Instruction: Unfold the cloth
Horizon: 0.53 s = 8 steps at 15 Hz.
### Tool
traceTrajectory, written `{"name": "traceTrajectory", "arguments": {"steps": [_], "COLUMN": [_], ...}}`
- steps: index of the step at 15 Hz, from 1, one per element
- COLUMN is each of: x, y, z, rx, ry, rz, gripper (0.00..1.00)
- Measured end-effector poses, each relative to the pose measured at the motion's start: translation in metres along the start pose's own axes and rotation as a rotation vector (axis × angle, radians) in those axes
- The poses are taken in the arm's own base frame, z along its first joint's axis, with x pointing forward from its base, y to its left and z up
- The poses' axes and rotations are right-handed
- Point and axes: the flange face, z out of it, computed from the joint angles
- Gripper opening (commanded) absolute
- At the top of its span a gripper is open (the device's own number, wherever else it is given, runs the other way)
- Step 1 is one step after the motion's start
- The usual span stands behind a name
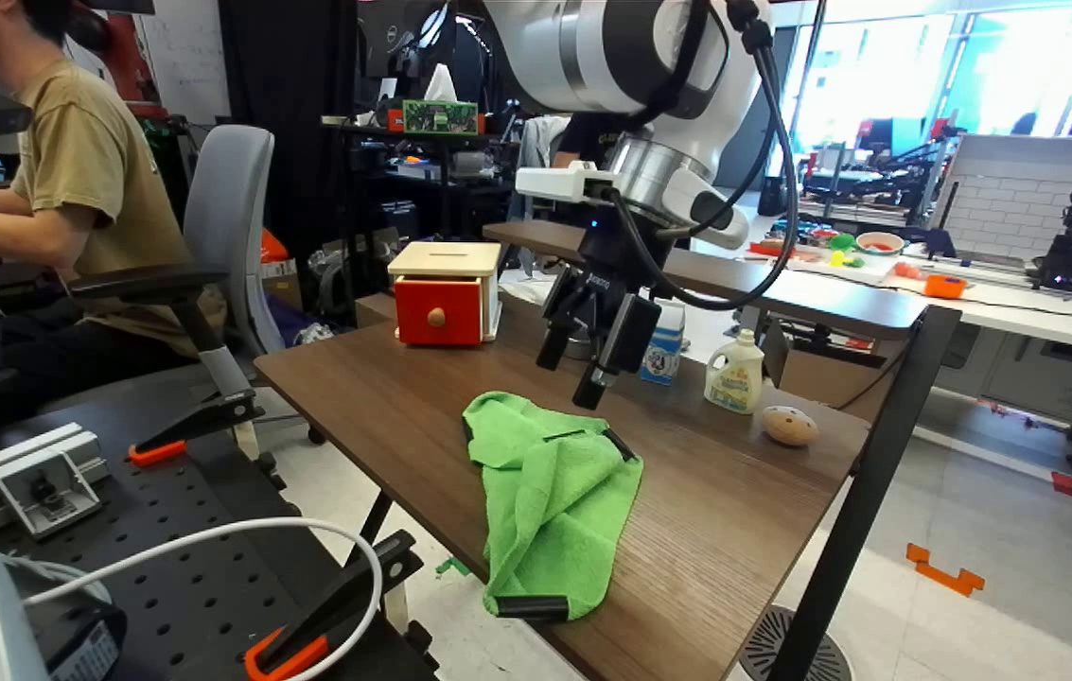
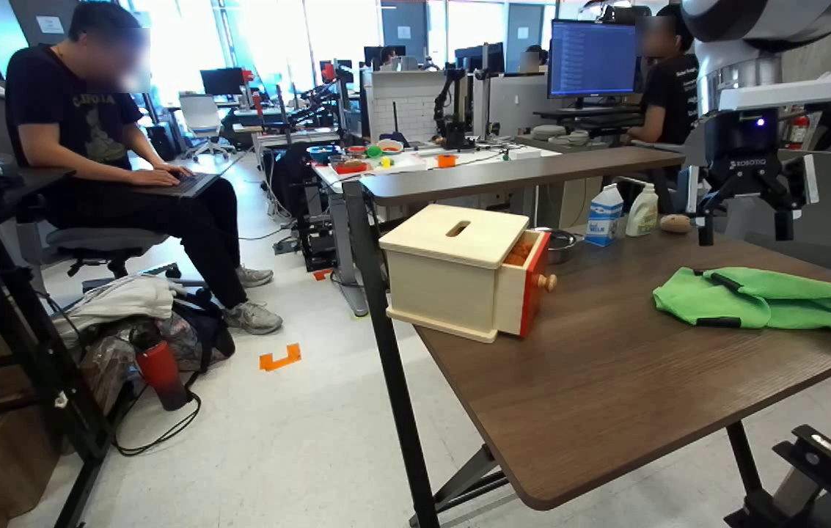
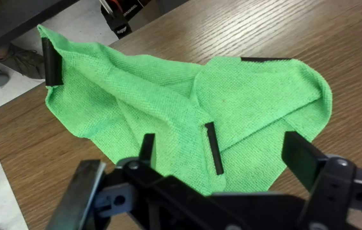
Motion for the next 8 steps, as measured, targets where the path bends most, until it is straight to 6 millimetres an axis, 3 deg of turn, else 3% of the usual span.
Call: {"name": "traceTrajectory", "arguments": {"steps": [7,8], "x": [0.035,0.039], "y": [-0.016,-0.018], "z": [0.028,0.032], "rx": [-0.083,-0.092], "ry": [-0.043,-0.051], "rz": [0.042,0.047], "gripper": [1.00,0.94]}}
